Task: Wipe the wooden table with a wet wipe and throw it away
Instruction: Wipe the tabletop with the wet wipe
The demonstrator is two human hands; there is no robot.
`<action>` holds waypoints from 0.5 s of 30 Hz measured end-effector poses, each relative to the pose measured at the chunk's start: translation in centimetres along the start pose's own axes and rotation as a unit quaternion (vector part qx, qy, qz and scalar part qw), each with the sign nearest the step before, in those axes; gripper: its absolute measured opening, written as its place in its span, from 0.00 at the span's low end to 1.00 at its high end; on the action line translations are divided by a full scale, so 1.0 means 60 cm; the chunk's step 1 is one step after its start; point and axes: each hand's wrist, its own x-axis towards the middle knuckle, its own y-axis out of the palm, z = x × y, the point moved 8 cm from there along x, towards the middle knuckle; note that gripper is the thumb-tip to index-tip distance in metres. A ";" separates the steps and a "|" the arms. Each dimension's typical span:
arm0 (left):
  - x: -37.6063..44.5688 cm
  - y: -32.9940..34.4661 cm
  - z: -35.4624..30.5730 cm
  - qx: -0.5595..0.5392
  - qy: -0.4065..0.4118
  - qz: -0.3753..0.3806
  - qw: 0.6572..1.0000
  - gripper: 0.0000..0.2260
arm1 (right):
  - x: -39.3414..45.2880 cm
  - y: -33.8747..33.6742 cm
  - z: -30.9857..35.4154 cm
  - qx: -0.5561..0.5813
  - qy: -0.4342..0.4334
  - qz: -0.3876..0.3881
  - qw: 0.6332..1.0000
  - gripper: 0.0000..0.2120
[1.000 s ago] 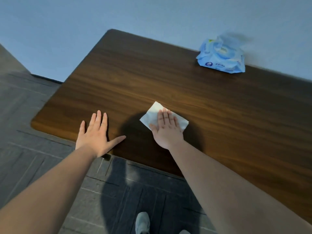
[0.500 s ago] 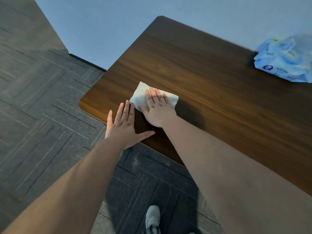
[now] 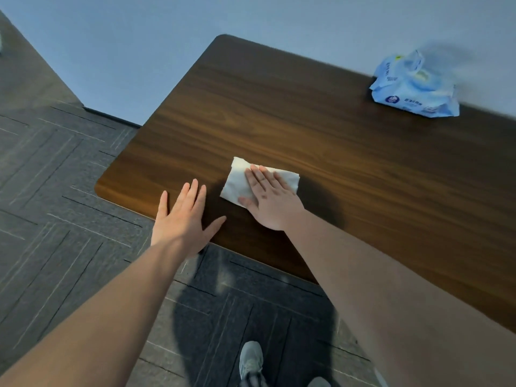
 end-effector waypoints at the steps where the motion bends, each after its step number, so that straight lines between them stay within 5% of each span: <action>1: -0.004 -0.002 -0.023 0.002 0.021 -0.002 1.000 0.37 | -0.017 0.001 -0.023 0.004 0.015 -0.002 1.000 0.32; 15: 0.002 0.036 -0.438 0.042 0.222 0.065 0.972 0.36 | -0.356 0.028 -0.425 0.060 0.264 -0.041 0.962 0.31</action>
